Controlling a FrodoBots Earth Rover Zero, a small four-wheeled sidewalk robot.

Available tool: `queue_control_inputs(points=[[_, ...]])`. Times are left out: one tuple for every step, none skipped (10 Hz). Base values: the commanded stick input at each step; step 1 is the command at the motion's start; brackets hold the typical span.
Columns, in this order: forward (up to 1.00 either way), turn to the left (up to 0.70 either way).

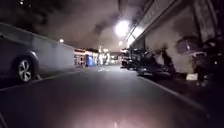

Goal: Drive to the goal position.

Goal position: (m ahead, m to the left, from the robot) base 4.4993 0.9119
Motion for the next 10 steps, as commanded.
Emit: queue_control_inputs(points=[[0.45, 0.0], [0.45, 0.0], [0.45, 0.0], [0.45, 0.0], [0.45, 0.0], [0.45, 0.0], [0.45, 0.0], [0.45, 0.0], [0.45, 0.0], [0.45, 0.0]])
